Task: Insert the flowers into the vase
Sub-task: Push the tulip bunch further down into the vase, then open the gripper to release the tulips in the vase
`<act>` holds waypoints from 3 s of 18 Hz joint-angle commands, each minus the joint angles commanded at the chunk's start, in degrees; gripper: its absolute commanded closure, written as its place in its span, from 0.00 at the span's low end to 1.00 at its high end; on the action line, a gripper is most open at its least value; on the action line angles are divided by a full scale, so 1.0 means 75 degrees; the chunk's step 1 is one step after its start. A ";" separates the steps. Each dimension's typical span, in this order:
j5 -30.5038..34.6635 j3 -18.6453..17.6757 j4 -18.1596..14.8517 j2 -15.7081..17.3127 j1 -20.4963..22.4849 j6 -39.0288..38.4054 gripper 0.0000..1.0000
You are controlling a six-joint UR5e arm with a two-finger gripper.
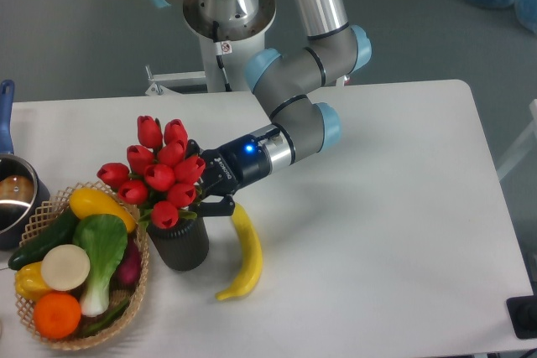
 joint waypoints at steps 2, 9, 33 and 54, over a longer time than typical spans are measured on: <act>0.0000 -0.0071 -0.0012 -0.0012 0.0000 0.0223 0.61; 0.0000 -0.0059 -0.0012 -0.0012 -0.0012 0.0235 0.46; 0.0000 -0.0118 -0.0012 0.0000 -0.0023 0.0247 0.21; 0.0527 -0.0141 0.0000 0.0117 0.0117 0.0306 0.00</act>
